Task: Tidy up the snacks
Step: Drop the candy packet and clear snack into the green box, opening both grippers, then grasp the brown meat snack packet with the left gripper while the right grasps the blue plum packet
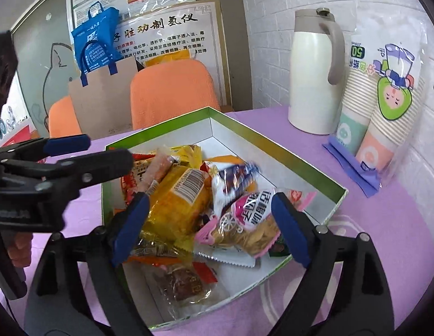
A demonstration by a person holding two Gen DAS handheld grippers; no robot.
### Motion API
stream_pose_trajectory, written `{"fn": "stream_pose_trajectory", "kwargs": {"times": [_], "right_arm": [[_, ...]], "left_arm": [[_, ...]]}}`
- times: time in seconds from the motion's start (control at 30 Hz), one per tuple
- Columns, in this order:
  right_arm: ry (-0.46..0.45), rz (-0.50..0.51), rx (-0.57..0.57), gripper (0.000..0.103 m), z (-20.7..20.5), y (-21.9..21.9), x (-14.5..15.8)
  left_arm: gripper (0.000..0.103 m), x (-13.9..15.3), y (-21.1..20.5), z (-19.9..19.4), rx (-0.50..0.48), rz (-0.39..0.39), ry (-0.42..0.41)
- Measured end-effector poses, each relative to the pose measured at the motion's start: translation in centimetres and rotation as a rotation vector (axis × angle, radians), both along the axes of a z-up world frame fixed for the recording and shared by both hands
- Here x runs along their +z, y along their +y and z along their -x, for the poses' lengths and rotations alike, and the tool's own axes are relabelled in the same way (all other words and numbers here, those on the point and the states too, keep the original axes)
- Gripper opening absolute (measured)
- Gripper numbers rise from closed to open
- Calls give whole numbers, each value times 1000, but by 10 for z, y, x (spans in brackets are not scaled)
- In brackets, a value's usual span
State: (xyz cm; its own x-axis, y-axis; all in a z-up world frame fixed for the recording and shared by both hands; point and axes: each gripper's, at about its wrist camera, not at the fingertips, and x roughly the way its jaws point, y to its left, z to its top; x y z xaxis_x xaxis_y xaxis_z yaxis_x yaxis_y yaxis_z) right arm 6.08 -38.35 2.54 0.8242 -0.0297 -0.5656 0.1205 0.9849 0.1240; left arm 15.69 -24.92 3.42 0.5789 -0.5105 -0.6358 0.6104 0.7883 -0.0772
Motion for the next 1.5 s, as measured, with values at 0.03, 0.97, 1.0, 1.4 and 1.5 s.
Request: {"fn": "stream_pose_trajectory", "kwargs": {"times": [0.03, 0.97, 1.0, 1.4, 1.5], "right_arm": [[5, -5, -5, 90, 2, 0, 0], [78, -20, 292, 96, 10, 148, -2], [88, -25, 308, 96, 5, 155, -5], [156, -70, 342, 96, -68, 199, -23], [163, -67, 362, 86, -95, 205, -23]], "left_arm": [[97, 2, 3, 3, 6, 0, -10], [97, -23, 204, 65, 350, 29, 31], [97, -28, 216, 61, 374, 26, 51], [97, -25, 288, 10, 460, 75, 52], [92, -27, 287, -8, 435, 72, 66]]}}
